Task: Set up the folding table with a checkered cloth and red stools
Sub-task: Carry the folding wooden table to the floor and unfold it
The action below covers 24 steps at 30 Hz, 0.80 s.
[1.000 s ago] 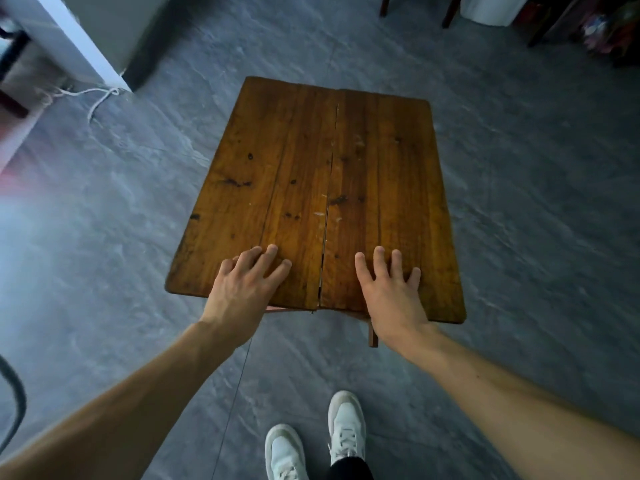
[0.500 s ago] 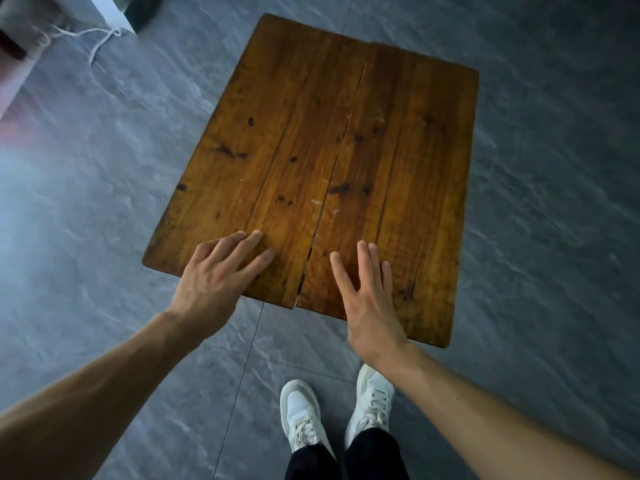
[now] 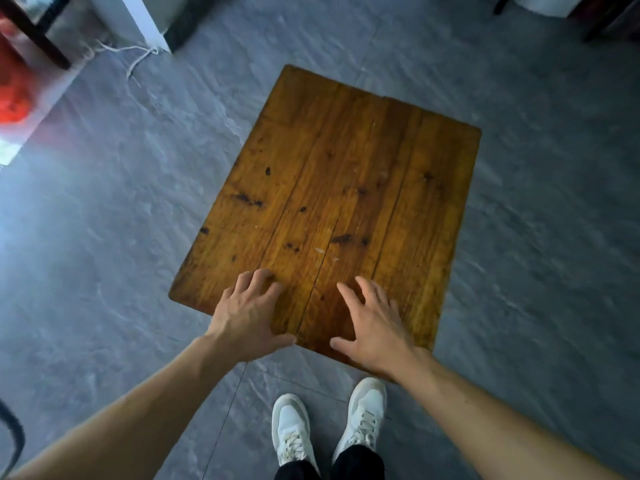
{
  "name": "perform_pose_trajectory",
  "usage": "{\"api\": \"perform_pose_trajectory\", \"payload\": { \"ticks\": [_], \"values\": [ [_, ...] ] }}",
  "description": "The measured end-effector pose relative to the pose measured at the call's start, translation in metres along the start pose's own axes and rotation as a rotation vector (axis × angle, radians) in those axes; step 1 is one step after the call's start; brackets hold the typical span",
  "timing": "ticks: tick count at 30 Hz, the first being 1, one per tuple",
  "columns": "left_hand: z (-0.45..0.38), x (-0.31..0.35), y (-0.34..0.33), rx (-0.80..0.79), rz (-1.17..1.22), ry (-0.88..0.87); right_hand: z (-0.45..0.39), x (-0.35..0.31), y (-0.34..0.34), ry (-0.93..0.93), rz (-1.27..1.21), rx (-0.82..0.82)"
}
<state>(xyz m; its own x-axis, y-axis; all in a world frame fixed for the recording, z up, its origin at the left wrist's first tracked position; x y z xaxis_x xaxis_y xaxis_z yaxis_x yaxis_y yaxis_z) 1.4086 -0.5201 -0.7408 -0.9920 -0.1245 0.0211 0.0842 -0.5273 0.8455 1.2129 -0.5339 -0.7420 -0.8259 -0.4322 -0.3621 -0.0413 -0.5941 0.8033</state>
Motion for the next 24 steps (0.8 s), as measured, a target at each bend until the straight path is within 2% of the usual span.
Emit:
{"api": "perform_pose_trajectory", "payload": {
  "ticks": [5,9,13,17,24],
  "values": [
    [-0.009,0.023,0.034,0.039,0.149,0.077,-0.012,0.028,0.065,-0.009,0.024,0.117],
    [-0.019,0.051,0.054,0.084,0.276,0.158,-0.023,0.052,0.093,0.004,0.059,0.126],
    [-0.033,0.077,0.062,0.084,0.329,0.265,-0.043,0.079,0.107,0.094,0.064,0.064],
    [-0.040,0.110,0.057,0.014,0.405,0.383,-0.063,0.119,0.123,0.179,0.063,0.000],
    [-0.027,0.169,0.049,-0.053,0.600,0.613,-0.079,0.179,0.157,0.340,0.204,-0.162]
  ]
}}
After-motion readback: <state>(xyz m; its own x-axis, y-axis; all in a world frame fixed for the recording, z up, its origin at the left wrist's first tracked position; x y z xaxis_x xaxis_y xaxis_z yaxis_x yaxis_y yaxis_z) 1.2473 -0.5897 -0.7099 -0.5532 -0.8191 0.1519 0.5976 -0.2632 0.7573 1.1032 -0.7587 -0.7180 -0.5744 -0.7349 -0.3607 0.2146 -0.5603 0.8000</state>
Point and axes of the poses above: each hand's wrist, its own z-axis away from the middle knuckle, its own y-axis out of the back of the hand, x = y × z, the point moved 7 cm from there along -z, towards the middle knuckle, and after that the axes turned 14 degrees about y, right-handed, at the moved point
